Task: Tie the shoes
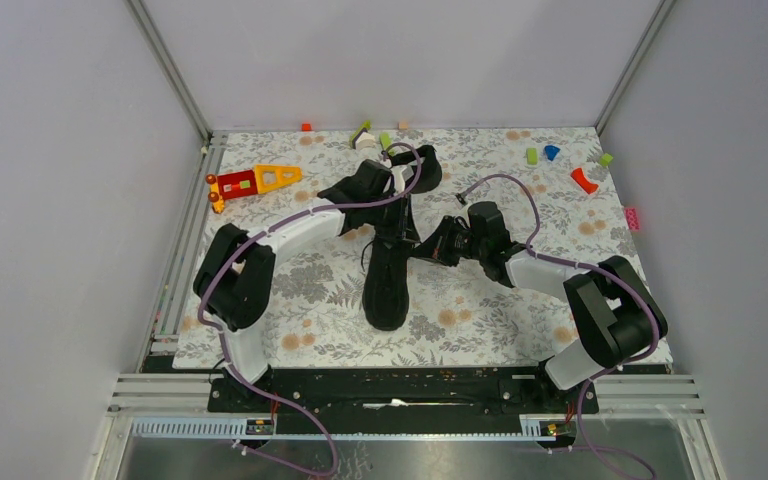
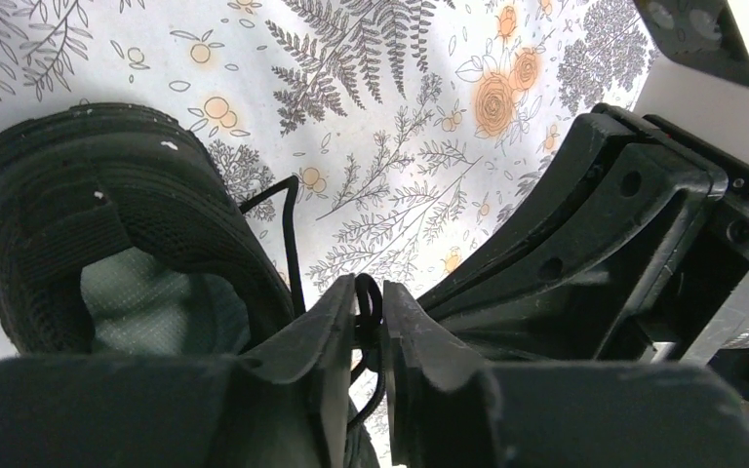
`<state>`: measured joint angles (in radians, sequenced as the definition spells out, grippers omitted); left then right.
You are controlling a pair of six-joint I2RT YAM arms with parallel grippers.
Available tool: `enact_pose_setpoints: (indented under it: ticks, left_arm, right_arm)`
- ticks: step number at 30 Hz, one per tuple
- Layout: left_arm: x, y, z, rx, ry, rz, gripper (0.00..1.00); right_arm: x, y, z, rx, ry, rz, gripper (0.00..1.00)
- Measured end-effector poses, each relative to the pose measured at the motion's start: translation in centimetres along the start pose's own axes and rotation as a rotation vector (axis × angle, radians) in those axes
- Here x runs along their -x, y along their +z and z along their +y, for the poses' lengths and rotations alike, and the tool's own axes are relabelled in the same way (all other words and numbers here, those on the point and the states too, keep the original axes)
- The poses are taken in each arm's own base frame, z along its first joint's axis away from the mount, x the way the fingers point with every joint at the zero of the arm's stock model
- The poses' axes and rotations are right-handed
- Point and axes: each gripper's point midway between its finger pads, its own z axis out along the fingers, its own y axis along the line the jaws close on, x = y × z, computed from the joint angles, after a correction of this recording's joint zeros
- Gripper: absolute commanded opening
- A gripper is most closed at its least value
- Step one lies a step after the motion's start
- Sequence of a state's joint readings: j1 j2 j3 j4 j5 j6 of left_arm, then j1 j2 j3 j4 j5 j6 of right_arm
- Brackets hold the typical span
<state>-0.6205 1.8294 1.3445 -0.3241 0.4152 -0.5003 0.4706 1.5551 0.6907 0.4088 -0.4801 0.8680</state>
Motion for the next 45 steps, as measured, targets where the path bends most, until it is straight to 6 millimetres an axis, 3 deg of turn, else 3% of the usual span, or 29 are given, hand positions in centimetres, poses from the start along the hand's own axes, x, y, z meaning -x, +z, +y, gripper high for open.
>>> enact_pose_setpoints:
  ticks: [2,4,12,24,35,45]
  left_arm:
    - [0.1,0.1,0.0,-0.001,0.003,0.001,0.05]
    - [0.2,0.1,0.0,-0.001,0.004,0.001,0.02]
    - [0.5,-0.2,0.8,0.003,-0.022,-0.02,0.01]
    - [1.0,-3.8,1.3,-0.022,-0.07,-0.137,0.0]
    - [-0.3,-5.1,2.6,-0.018,-0.122,-0.196,0.0]
    - [-0.3,-6.3,3.8,-0.005,-0.158,-0.269,0.0]
  right_arm:
    - [0.0,0.0,0.0,0.0,0.0,0.0,0.0]
    - [0.0,0.0,0.0,0.0,0.0,0.0,0.0]
    - [0.1,0.0,-0.1,-0.019,0.001,0.002,0.0]
    - [-0.2,0.7,0.9,-0.101,-0.068,0.018,0.0]
    - [-0.8,1.4,0.4,-0.285,-0.134,0.054,0.0]
    - [-0.8,1.0,-0.3,-0.477,-0.199,0.042,0.0]
